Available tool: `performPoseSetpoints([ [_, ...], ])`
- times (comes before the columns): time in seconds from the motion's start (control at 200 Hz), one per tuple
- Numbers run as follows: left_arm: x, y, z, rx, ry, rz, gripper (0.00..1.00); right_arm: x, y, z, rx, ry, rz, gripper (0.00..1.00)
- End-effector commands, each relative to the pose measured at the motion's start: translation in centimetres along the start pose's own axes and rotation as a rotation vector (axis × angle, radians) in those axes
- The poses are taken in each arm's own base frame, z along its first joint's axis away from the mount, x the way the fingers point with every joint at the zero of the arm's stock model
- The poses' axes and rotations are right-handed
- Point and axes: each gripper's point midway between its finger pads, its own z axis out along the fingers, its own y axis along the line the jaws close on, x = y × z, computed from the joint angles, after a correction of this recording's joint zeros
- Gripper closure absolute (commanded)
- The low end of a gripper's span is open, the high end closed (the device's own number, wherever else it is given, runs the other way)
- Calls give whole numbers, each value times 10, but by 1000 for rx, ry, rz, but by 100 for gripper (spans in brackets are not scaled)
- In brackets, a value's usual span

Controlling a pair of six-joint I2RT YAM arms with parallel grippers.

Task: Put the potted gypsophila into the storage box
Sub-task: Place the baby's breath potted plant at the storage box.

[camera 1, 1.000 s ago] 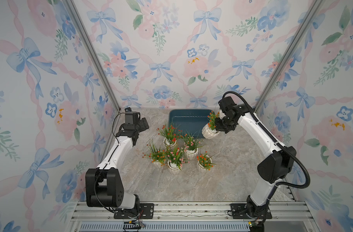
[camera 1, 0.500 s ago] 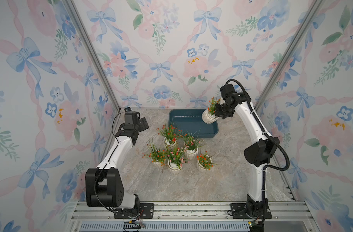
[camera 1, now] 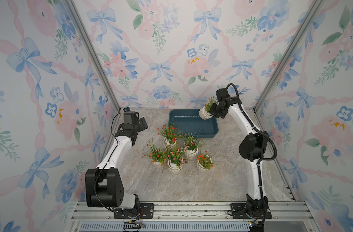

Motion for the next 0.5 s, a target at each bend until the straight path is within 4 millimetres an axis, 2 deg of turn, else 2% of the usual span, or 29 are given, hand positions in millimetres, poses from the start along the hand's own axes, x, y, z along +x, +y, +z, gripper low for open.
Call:
performPoseSetpoints([
  [0.0,-4,3,0,-3,1,-10,7,-17,15,7,-65,-72,138,88],
  [0.235,-5,6,1,-5,3,-16,7,-16,11,21,-28,-102,201,88],
  [0.495,-5,8,3,-3,6,-25,7,-3,5,35,7,-73,210,87],
])
